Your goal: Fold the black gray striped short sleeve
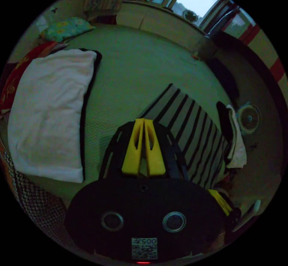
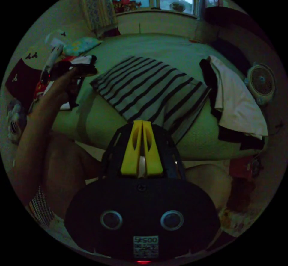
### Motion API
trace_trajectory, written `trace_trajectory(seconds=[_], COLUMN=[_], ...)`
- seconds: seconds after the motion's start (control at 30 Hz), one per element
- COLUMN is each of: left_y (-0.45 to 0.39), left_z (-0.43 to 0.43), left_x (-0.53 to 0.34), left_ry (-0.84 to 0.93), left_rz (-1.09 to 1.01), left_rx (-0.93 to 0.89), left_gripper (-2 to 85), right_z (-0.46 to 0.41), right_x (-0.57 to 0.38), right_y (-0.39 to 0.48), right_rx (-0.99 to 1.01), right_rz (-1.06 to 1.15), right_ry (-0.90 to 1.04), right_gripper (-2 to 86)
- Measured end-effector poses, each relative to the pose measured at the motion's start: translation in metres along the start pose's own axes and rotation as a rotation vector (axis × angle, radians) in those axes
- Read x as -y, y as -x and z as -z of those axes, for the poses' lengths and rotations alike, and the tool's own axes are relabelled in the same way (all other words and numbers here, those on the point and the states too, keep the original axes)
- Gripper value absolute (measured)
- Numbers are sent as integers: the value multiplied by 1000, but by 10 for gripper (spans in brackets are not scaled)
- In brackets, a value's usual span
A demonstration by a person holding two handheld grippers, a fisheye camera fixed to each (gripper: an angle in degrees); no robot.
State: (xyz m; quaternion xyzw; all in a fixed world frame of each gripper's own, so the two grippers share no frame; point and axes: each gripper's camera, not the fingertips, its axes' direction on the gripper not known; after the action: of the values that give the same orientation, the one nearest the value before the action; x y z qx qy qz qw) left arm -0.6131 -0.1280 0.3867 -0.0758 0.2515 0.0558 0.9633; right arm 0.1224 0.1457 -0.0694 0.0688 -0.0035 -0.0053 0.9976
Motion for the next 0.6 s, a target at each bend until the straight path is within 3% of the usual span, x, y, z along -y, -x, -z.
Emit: trace_trajectory(seconds=[0.1, 0.27, 0.47, 0.6], left_y=[-14, -18, -37, -53], left_z=[-25, -30, -17, -21], left_x=[5, 6, -2, -4], left_ry=[140, 59, -105, -131], left_rz=[-41, 78, 109, 90], left_rx=[71, -1, -35, -38], left_gripper=[-7, -6, 10, 42], right_z=[-12, 26, 87, 93], right_x=[-1, -12, -3, 42], right_y=[-22, -52, -107, -156], right_rx=[24, 69, -36, 70], right_rz=[-52, -63, -43, -17], right_ry=[143, 113, -159, -182], right_gripper=[-14, -12, 11, 77])
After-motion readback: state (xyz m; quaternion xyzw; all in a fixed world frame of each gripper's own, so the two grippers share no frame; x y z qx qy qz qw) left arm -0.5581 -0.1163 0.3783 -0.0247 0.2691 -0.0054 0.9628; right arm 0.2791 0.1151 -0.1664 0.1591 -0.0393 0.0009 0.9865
